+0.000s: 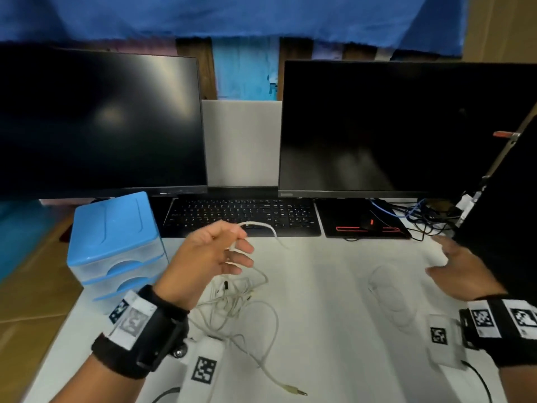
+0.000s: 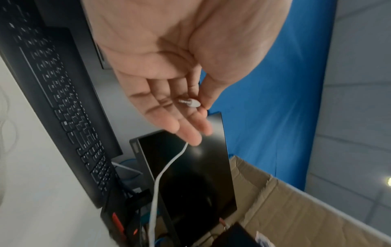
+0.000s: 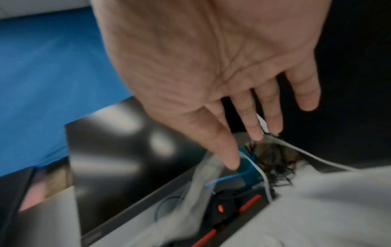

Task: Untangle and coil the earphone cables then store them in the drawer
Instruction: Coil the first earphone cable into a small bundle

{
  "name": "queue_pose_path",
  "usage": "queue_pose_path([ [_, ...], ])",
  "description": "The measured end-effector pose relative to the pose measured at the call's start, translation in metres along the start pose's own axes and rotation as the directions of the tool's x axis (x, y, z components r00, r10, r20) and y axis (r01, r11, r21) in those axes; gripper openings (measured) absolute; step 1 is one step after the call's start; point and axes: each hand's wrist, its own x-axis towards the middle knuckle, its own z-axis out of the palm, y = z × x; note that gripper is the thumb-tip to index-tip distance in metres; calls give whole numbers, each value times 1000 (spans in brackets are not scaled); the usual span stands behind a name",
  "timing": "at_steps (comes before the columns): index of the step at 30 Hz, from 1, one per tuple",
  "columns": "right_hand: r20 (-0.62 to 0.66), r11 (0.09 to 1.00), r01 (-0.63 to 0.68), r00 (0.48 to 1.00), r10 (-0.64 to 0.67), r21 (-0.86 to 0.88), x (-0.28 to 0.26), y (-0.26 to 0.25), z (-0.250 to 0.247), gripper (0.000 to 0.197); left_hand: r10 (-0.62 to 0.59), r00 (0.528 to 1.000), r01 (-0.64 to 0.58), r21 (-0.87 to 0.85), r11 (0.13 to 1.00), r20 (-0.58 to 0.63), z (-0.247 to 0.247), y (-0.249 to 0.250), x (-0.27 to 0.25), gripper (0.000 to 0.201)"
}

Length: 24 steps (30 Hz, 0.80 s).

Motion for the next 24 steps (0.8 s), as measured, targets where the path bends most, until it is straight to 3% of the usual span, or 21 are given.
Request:
queue_pose_path([
  [2,54,979,205,978,-203,-21,-20,-27,-4,80,-9,998,5,70,998,63,12,-6,-3,21],
  [5,97,809,526,820,-565,262,-69,-85,12,71,-53,988,33,133,991,148,25,-16,-8,21],
  [7,84,667,595,715,-694,449,-103,-119,30,61,-67,974,31,163,986,217,32,-21,-12,21],
  [9,120,595,553,666,-736,583,-122,-135,49,47,-54,966,10,176,984,251,35,-24,-15,21],
  [12,103,504,396,701,-706,768,-127,-136,56,19,-24,970,-6,125,992,241,33,-22,-16,18],
  [14,111,461,322,710,-696,827,-123,-134,51,17,-30,966,11,76,997,256,32,-22,-16,19],
  [19,-64,479,467,763,-644,744,-115,-129,55,18,-161,894,131,99,986,418,42,-28,-22,28],
  [22,-163,494,509,794,-585,705,-108,-127,69,17,-102,944,100,25,995,314,43,-27,-23,23],
  [24,-137,546,542,779,-612,639,-107,-123,77,17,-26,980,53,-137,989,196,41,-24,-19,23],
])
